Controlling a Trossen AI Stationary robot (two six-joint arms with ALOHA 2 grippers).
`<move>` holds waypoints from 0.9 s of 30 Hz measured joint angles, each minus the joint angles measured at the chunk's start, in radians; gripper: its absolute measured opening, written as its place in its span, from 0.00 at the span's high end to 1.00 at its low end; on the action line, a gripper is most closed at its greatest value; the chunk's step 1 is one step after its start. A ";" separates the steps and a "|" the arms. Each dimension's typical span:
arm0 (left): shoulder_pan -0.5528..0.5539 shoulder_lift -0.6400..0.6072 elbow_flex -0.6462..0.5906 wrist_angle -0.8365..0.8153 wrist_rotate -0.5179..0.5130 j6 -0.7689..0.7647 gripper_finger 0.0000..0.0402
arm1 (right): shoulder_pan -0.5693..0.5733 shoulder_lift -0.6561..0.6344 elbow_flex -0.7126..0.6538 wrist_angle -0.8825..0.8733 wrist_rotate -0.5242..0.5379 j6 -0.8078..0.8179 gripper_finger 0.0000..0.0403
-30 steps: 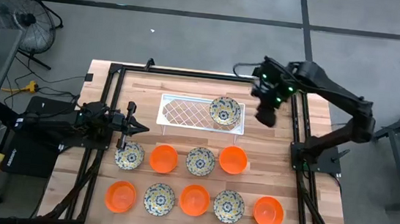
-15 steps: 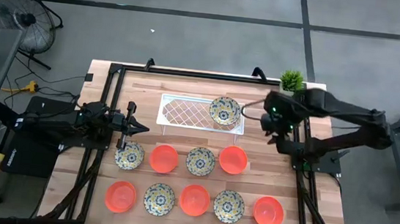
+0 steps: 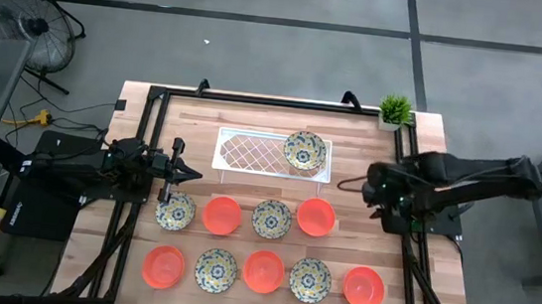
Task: Pick & Place Mini bowls
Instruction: Put the orange bowl on the shelf
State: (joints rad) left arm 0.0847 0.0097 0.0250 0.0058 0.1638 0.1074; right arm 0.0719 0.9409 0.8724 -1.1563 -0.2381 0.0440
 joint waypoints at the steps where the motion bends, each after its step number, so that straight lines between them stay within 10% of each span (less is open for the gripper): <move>1: 0.000 0.000 0.000 0.000 0.000 0.000 1.00 | 0.014 0.004 -0.016 0.023 0.005 -0.007 0.64; 17: 0.000 0.000 0.000 0.000 0.000 0.000 1.00 | 0.112 0.276 -0.084 0.355 0.108 -0.176 0.66; 27: 0.000 0.000 0.000 0.000 0.000 0.000 1.00 | 0.192 0.321 -0.084 0.346 -0.026 0.551 0.67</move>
State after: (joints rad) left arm 0.0845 0.0097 0.0250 0.0059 0.1635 0.1070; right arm 0.2635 1.2621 0.7887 -0.8101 -0.2640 0.5949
